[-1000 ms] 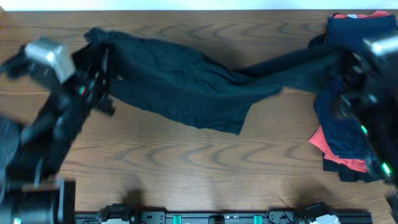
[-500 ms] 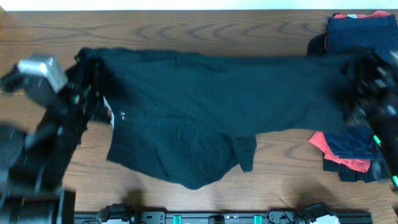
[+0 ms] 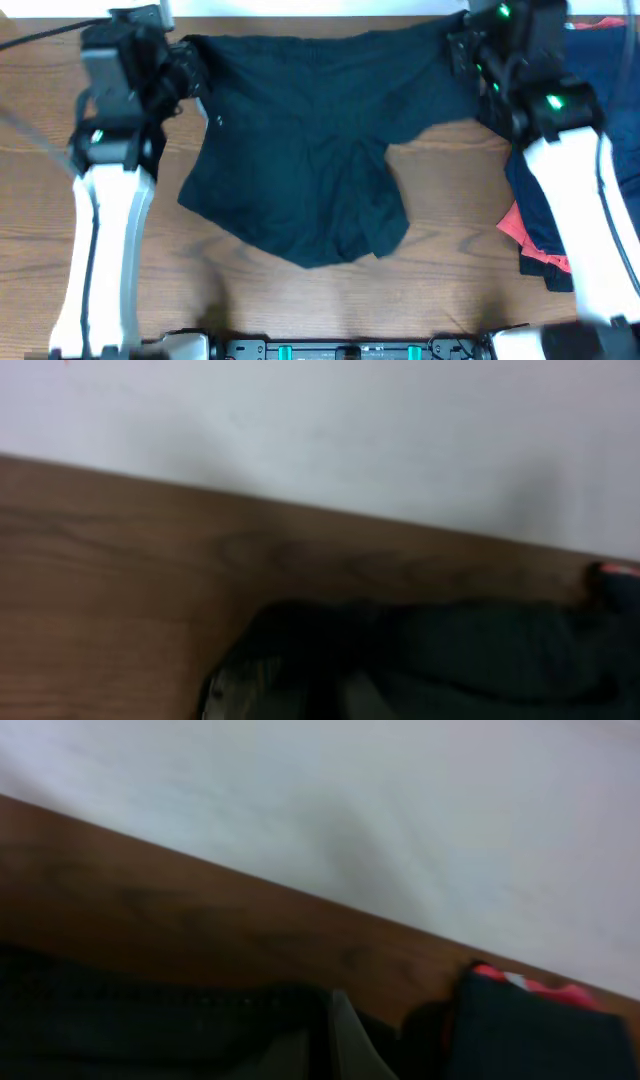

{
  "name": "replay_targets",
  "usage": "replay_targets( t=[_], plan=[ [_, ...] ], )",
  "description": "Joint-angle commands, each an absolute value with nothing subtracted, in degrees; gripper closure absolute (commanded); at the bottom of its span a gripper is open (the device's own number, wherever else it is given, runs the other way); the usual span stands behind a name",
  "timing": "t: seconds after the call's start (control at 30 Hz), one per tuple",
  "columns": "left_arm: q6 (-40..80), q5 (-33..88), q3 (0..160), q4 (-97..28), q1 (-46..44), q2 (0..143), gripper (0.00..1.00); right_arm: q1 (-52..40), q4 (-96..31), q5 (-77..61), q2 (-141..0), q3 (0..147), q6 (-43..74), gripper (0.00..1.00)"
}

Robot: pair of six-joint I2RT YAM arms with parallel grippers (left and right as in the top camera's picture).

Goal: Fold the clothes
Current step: 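Stretch the shorts between both grippers and lay them flat on the table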

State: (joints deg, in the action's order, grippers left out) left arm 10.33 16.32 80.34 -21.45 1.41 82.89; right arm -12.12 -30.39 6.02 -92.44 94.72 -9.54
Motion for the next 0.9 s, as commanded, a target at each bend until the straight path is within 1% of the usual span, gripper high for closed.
replay_targets(
  t=[0.0,0.2,0.33,0.37,0.43,0.47,0.5,0.53,0.63,0.67,0.7,0.8,0.87],
  plan=[
    [10.2,15.8,80.9,-17.7,1.7,89.1,0.94,-9.6,-25.8,2.7,-99.5,94.9,-9.9,0.99],
    [10.2,15.8,80.9,-10.0,1.7,98.7,0.94,-7.9,-13.6,2.5,-113.5,94.9,-9.9,0.99],
    [10.2,15.8,80.9,-7.0,1.7,102.9,0.94,-7.5,-7.2,2.5,-120.2,94.9,-9.9,0.98],
    [10.2,15.7,80.9,-6.3,1.7,103.7,0.94,-7.5,-5.5,2.5,-121.7,94.9,-9.5,0.95],
    [10.2,15.7,80.9,-5.0,1.7,104.9,0.94,-7.4,-2.5,2.5,-123.9,94.9,-8.3,0.81],
    [10.2,15.7,80.9,-4.1,1.7,105.4,0.93,-7.4,-0.7,2.5,-124.8,94.9,-7.6,0.69],
    [10.2,15.7,80.9,-3.3,1.7,105.6,0.89,-7.4,0.8,2.5,-125.4,94.9,-6.7,0.51],
    [10.2,15.6,80.9,-2.4,1.7,105.6,0.86,-7.4,1.5,2.5,-125.5,94.9,-6.3,0.45],
    [10.2,15.1,80.9,0.5,1.7,105.2,0.61,-7.4,3.7,2.5,-124.8,95.1,-5.6,0.28],
    [10.2,15.1,80.9,1.2,1.7,105.0,0.51,-7.4,3.6,2.5,-124.2,95.3,-5.6,0.24],
    [10.2,15.1,80.9,1.7,1.7,104.7,0.41,-7.4,3.1,2.2,-123.4,95.6,-5.6,0.23],
    [10.2,15.1,80.9,1.5,1.7,103.6,0.01,-7.4,-1.4,-1.1,-119.3,96.0,-5.6,0.21],
    [10.2,15.1,80.9,0.6,1.7,102.8,0.02,-7.4,-6.3,-3.9,-115.4,96.0,-5.6,0.16]
  ],
)
